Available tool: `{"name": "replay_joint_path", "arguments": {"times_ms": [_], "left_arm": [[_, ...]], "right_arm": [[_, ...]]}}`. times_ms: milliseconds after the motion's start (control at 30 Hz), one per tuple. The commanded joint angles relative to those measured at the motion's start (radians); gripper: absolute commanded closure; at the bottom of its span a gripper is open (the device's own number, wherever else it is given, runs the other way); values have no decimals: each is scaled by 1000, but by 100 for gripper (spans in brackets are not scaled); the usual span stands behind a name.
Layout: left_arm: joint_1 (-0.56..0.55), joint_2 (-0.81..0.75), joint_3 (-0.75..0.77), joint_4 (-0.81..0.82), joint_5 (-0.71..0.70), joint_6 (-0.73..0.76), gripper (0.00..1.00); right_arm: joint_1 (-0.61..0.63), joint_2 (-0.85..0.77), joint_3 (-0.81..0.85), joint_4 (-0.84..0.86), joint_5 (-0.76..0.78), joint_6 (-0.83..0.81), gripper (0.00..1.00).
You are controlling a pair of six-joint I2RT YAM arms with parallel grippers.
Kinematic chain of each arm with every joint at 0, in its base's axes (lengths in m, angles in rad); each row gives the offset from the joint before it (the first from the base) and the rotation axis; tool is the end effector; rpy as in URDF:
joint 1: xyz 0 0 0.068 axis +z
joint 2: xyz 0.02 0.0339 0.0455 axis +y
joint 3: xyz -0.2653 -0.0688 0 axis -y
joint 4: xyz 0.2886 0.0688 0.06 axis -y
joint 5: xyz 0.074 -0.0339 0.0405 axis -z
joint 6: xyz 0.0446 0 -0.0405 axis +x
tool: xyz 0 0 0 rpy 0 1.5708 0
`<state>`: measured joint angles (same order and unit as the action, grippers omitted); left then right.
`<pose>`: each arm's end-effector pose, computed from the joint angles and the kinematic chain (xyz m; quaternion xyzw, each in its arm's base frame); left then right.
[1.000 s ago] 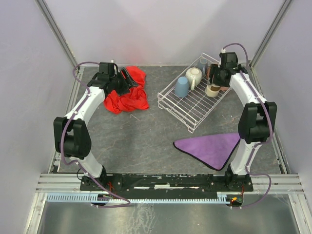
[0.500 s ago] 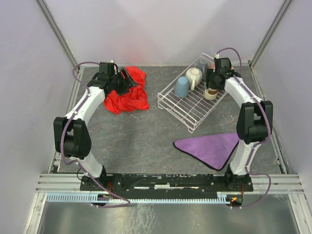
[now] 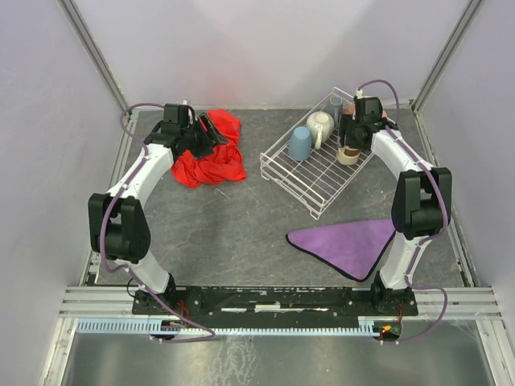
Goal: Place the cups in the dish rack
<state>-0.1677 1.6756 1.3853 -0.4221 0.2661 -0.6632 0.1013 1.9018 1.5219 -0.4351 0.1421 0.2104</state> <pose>0.4220 -0.0833 0.2757 -0.1675 0.8873 -0.2768 0.3287 0.4757 0.0420 0.2271 0.0767 0.9243 -0.0081 0.3738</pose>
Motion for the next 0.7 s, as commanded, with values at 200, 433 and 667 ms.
{"name": "replay_joint_path", "arguments": {"times_ms": [200,433,667], "left_arm": [[5,-63,-28,42,-9,25,30],[5,-98,-53,43,-45,27,29],[7,-125,-92,48,-132,34,26]], "right_arm": [[11,-91,-34,-7,11,-16,13],[14,-138,-30,-6,1,-7,8],[17,-240,-24,-43,-3,29,6]]}}
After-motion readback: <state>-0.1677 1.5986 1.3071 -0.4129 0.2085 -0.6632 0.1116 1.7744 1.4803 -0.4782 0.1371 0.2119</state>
